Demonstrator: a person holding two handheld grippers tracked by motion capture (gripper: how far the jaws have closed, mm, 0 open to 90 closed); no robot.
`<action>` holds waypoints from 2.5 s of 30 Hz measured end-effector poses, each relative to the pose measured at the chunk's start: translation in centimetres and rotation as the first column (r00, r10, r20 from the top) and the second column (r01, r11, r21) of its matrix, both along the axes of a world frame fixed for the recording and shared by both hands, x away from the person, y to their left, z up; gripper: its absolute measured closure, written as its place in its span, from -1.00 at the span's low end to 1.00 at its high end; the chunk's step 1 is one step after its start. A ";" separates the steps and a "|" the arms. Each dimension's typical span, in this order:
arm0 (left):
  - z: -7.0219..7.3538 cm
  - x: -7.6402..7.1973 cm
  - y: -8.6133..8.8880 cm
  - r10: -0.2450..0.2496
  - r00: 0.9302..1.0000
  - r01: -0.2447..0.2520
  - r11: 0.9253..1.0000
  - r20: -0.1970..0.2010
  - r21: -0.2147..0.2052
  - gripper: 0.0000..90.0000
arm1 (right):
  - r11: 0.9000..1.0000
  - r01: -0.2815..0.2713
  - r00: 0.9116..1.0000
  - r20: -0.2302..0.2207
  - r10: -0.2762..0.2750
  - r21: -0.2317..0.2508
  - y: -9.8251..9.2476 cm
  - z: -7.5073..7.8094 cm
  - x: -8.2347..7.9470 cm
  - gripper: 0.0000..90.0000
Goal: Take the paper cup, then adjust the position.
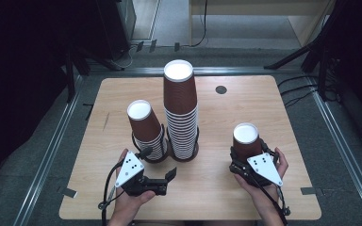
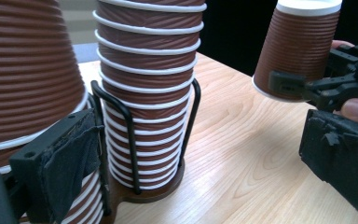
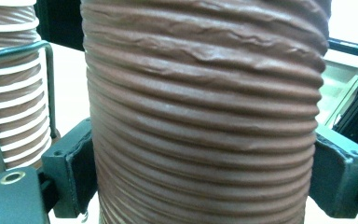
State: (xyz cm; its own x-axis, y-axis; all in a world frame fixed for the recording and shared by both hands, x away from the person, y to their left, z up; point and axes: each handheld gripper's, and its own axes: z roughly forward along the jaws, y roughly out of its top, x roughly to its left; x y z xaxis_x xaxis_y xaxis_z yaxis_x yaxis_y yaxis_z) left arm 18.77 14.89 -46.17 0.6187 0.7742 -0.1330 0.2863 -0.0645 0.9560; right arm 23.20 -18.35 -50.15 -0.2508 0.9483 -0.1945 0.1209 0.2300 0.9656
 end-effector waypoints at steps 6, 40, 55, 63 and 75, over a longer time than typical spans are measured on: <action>-0.2 0.4 -1.1 -0.026 1.000 0.027 1.000 -0.013 0.016 -1.00 | 0.997 -0.023 1.000 0.008 0.023 -0.075 0.8 -0.9 -0.2 -0.75; -1.2 1.0 -5.3 -0.177 0.982 0.180 0.983 -0.070 0.039 -1.00 | 0.904 -0.239 0.962 0.040 0.270 -0.355 3.6 -3.0 -1.9 -0.75; -1.0 0.8 -5.4 -0.212 0.974 0.214 0.976 -0.079 0.025 -0.89 | 0.838 -0.314 0.921 0.071 0.384 -0.447 5.3 -3.3 -3.0 -0.75; -1.1 0.8 -5.7 -0.225 0.971 0.228 0.973 -0.087 0.032 -0.85 | 0.816 -0.323 0.912 0.072 0.403 -0.480 6.0 -3.6 -3.3 -0.75; -1.1 0.8 -6.0 -0.223 0.969 0.229 0.972 -0.108 0.044 -0.70 | 0.755 -0.306 0.895 0.095 0.435 -0.580 6.8 -4.0 -3.7 -0.75</action>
